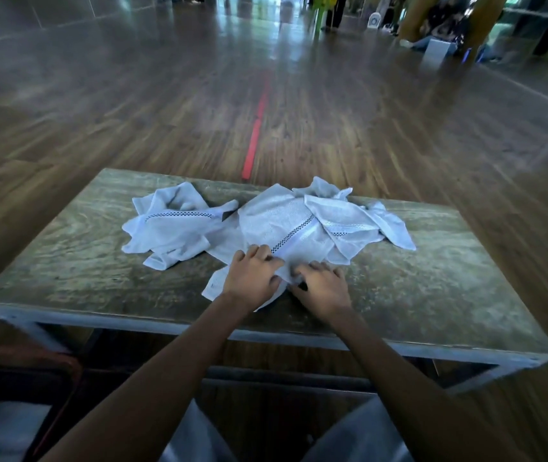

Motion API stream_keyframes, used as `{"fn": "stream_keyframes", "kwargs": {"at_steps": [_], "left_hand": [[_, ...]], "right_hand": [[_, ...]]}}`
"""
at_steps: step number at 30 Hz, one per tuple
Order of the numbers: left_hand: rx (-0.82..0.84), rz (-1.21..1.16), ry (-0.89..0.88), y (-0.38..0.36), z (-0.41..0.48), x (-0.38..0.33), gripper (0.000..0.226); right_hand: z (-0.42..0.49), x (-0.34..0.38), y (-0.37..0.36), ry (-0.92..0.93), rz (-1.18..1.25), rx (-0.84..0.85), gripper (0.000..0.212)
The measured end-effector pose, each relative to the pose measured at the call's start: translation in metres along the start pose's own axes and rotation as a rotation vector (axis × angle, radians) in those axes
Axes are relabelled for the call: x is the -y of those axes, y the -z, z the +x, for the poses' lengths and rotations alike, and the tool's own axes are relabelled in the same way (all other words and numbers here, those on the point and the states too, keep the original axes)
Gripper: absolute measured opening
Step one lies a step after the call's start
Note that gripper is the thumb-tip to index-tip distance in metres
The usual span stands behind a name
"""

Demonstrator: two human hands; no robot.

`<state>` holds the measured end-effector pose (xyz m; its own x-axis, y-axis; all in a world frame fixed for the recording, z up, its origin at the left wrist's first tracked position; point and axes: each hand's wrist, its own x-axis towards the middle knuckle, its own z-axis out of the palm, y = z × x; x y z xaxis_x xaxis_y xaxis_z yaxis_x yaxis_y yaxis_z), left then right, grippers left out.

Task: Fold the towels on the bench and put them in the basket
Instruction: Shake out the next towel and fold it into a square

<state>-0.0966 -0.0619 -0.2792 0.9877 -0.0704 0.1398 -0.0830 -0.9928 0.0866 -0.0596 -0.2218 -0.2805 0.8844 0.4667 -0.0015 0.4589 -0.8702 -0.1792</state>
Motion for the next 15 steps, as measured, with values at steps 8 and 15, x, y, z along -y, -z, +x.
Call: {"fn": "stream_keyframes", "kwargs": {"at_steps": [8,15], "left_hand": [[-0.237,0.017,-0.169,0.009,-0.006,-0.006,0.032],[-0.446,-0.206,-0.214,0.081,0.005,-0.026,0.026]], "right_hand": [[-0.018,-0.009,0.027,0.165,0.081,-0.216,0.016],[-0.035,-0.007,0.127,0.204,0.094,-0.336,0.014]]}}
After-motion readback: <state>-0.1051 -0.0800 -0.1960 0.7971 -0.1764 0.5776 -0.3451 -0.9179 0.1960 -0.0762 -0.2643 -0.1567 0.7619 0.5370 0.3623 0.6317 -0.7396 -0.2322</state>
